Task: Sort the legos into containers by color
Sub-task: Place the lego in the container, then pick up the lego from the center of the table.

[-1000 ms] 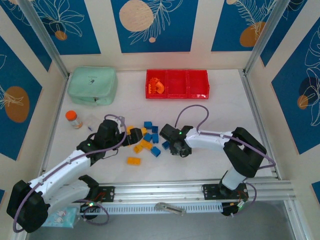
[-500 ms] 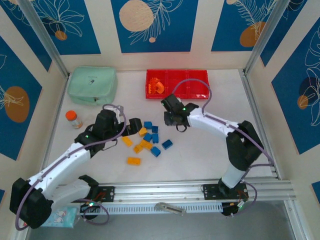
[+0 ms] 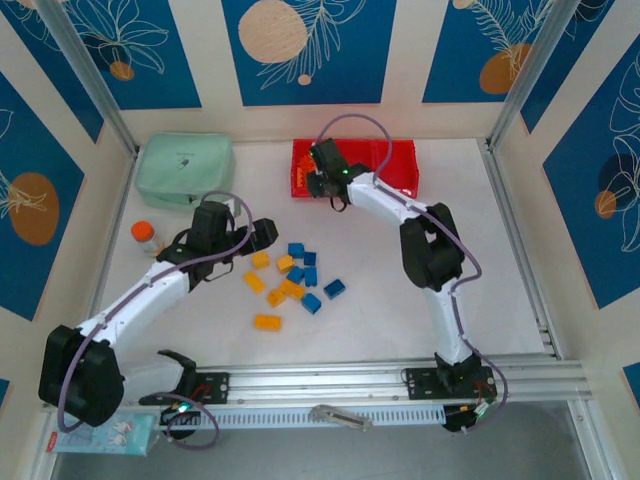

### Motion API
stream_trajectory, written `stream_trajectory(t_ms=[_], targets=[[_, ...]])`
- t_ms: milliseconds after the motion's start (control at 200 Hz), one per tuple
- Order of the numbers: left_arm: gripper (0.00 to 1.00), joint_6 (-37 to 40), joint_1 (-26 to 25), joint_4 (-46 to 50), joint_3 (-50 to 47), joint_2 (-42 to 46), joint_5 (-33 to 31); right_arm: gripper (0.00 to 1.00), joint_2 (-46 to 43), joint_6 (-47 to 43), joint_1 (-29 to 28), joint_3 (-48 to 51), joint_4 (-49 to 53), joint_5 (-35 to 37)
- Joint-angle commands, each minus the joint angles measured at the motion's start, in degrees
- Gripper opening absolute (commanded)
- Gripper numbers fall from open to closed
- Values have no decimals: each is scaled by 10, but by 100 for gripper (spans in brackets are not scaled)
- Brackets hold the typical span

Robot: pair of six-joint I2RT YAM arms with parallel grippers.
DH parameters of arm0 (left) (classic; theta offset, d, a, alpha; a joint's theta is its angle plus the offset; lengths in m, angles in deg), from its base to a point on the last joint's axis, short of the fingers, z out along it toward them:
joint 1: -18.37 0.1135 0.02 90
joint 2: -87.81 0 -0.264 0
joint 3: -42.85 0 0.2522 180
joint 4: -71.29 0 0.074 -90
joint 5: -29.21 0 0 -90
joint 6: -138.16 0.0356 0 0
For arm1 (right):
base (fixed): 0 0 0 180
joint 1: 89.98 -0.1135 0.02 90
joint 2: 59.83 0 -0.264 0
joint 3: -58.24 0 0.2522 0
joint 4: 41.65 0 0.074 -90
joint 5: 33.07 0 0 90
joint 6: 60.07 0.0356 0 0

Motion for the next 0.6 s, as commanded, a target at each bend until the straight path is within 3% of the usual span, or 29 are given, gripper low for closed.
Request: stream_trajectory(t_ms=[0, 105, 235, 410, 595], targets=[[99, 15, 10, -13, 15, -8, 0, 33, 46, -38, 14, -73, -11, -28], [99, 16, 15, -18, 14, -13, 4, 48, 110, -47, 22, -176, 18, -27], [99, 16, 16, -10, 20, -17, 17, 53, 135, -52, 22, -252, 66, -25], [99, 15, 17, -10, 20, -7, 32, 58, 27, -39, 16, -143, 32, -48], [99, 8, 15, -6, 4, 24, 59, 62, -117, -6, 2, 42, 23, -63]])
